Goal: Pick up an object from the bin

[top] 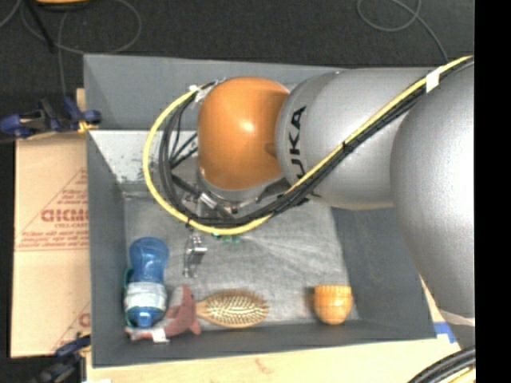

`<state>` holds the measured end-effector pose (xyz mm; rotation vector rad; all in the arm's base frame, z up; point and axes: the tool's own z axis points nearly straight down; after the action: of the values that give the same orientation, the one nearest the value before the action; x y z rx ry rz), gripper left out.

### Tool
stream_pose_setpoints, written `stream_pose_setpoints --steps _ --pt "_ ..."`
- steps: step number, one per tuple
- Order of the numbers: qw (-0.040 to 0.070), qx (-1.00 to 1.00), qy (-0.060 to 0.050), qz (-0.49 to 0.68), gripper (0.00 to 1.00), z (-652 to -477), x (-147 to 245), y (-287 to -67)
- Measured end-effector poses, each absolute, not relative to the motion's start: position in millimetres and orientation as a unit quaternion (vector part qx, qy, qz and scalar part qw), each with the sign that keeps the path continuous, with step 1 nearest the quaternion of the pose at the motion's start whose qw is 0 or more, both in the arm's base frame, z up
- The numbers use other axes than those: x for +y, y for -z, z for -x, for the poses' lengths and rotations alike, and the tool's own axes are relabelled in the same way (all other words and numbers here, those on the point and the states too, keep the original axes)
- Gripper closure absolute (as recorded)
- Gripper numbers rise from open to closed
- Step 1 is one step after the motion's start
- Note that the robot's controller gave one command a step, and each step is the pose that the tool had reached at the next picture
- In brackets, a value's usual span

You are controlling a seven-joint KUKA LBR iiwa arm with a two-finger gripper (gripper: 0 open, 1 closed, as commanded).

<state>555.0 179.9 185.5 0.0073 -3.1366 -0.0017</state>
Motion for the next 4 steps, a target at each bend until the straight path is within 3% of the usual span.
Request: stream_pose_setpoints --steps 1,2,3,4 --pt "-0.001 -1.000 0.001 0.000 0.00 -556.7 179 -190" --pt "-0.004 -1.000 0.001 -0.023 0.00 -528.9 164 -141" --pt "-0.002 -0.999 0.000 -0.032 0.00 -522.1 158 -127" --pt "0.002 -0.999 -0.001 -0.034 0.00 -526.8 139 -92"
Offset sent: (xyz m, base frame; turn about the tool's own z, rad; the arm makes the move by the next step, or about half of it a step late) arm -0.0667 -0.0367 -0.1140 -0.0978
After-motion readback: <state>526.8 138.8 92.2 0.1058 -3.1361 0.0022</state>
